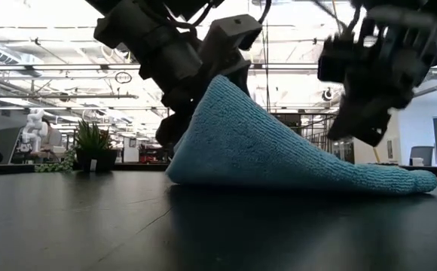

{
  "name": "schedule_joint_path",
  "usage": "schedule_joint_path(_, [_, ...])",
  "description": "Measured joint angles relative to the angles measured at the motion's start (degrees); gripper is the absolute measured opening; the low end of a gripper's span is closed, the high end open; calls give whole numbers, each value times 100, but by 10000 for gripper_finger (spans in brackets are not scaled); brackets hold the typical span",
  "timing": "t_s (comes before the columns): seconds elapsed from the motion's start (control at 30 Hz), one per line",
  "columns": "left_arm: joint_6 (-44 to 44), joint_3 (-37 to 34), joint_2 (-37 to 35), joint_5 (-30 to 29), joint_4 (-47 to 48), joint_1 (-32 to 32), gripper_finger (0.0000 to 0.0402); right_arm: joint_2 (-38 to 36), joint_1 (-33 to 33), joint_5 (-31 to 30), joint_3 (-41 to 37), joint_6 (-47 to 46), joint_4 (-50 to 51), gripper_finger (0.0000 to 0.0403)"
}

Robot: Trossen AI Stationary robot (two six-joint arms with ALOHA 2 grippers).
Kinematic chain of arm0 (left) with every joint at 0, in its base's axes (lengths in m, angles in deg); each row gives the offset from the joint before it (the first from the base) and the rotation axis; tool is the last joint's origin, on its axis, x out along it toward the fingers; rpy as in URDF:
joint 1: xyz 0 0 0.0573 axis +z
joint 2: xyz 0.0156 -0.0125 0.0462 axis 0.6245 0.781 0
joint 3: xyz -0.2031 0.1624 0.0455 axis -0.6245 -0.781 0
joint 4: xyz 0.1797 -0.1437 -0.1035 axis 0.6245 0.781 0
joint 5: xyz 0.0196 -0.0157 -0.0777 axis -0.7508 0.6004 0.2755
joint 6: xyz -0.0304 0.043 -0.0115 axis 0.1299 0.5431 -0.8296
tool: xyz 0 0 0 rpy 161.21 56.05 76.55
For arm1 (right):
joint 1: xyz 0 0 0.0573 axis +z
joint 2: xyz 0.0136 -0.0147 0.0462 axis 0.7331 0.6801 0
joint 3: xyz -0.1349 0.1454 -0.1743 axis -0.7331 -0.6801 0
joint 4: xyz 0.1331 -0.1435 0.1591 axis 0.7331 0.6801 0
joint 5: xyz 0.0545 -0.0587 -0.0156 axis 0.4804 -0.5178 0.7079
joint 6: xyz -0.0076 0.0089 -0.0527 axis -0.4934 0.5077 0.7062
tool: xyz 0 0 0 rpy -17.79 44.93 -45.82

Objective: Fold microfiber towels
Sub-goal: Fold the right blue towel

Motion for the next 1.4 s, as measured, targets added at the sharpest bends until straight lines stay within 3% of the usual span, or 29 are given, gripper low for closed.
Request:
schedule_joint_path(0.13, [108, 0, 0, -77, 237, -41, 239, 2, 154, -179, 277, 393, -755, 0])
schedule_joint_path(0.27, [85, 0, 0, -306, 521, -43, 239, 134, 173, -304, 742, 951, -599, 0])
schedule_joint_path(0.6, [-76, 0, 0, -331, 490, 2, 239, 1750, 444, -234, 1566, 1044, -588, 0])
schedule_joint_path(0.8, [-145, 0, 0, -330, 499, -28, 239, 2588, 470, 48, 2048, 992, -1138, 0])
schedule_joint_path(1.4, [-371, -2, 2, -741, 1217, 240, 239, 3322, 878, -180, 2155, 793, -1253, 0])
